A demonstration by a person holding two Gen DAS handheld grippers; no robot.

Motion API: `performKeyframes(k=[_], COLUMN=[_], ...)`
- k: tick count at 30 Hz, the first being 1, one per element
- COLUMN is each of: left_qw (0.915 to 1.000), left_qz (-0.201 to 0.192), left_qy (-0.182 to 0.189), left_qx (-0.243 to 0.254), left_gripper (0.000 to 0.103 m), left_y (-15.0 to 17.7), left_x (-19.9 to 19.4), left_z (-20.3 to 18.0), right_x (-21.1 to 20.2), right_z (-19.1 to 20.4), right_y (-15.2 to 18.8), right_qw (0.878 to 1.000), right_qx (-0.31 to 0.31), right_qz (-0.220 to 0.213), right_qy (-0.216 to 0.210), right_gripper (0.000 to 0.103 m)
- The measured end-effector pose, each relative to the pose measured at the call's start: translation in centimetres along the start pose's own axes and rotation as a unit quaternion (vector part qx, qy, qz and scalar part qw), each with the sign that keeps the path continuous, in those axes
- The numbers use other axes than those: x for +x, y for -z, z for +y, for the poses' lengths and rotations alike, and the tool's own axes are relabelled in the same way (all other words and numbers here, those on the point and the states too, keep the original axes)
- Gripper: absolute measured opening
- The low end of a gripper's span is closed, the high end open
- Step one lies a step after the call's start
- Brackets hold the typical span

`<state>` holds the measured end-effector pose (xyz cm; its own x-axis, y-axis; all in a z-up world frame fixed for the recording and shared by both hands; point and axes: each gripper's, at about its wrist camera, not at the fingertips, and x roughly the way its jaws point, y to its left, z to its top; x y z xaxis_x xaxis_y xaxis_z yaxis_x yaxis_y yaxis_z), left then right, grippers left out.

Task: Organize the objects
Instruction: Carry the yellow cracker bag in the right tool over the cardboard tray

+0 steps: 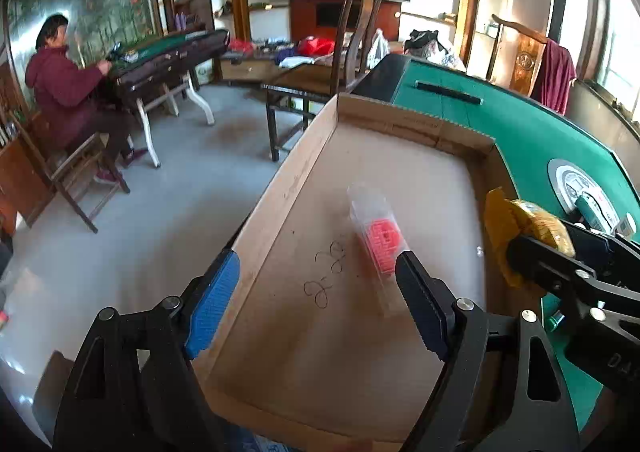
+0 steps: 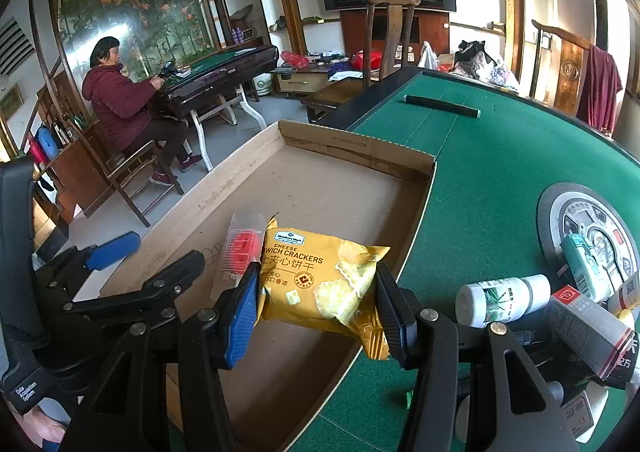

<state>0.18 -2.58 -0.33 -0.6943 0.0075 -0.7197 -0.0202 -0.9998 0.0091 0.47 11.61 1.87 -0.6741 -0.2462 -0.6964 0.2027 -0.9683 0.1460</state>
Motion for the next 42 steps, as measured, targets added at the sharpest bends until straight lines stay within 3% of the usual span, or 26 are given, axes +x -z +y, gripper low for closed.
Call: performKeyframes(k=[8,17,33,42], left_qw=[0.9998,0.9994,0.9994,0.9989], left_qz=[-0.018,-0.032,-0.018,-0.006], left_qy=[-0.005,0.015,0.019,0.026], left_qx=[-0.002,-0.006,0.021,0.039], left_gripper=[0.081,0.081,0.081,0.081], left_y=[0.2,0.3,0.5,0.3], left_x=[-0.5,-0.8,0.2,0.7], left_z=[0.3,0.4,-0.9,-2.2], right_x=[0.3,0.8,2.2,0.3], right_z=[0.5,0.9,-1.0,-2.9], right_y=[0.1,0.0,-2.1,-2.0], right_qw=[1.000,1.000,1.000,0.999], right_qx=[-0.001,-0.003,0.014,0.039], right_qz=[0.005,0.011,0.023,0.015], right_qy=[0.007,0.012,0.009,0.018], right_gripper=[0.055,0.055,0.055,0.055])
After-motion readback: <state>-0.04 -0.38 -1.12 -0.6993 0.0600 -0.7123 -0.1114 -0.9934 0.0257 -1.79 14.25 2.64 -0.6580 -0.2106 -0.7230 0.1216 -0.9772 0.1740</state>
